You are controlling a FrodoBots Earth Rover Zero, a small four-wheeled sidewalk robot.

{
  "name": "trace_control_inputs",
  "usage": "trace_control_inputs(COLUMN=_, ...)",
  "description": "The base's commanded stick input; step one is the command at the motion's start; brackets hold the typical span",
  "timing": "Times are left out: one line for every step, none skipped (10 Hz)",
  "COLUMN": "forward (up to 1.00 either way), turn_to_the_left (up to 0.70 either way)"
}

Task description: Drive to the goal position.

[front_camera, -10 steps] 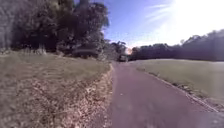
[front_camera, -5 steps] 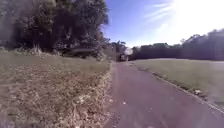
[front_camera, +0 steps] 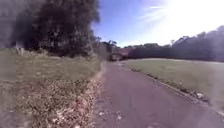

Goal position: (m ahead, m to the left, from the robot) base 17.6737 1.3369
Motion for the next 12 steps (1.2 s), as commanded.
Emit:
trace_control_inputs(forward=0.7, turn_to_the_left=0.0)
trace_control_inputs(forward=0.7, turn_to_the_left=0.0)
trace_control_inputs(forward=0.7, turn_to_the_left=0.0)
trace_control_inputs(forward=0.7, turn_to_the_left=0.0)
trace_control_inputs(forward=0.7, turn_to_the_left=0.0)
trace_control_inputs(forward=0.7, turn_to_the_left=0.0)
trace_control_inputs(forward=0.7, turn_to_the_left=0.0)
trace_control_inputs(forward=0.7, turn_to_the_left=0.0)
trace_control_inputs(forward=0.7, turn_to_the_left=0.0)
trace_control_inputs(forward=0.7, turn_to_the_left=0.0)
trace_control_inputs(forward=0.7, turn_to_the_left=0.0)
trace_control_inputs(forward=0.7, turn_to_the_left=0.0)
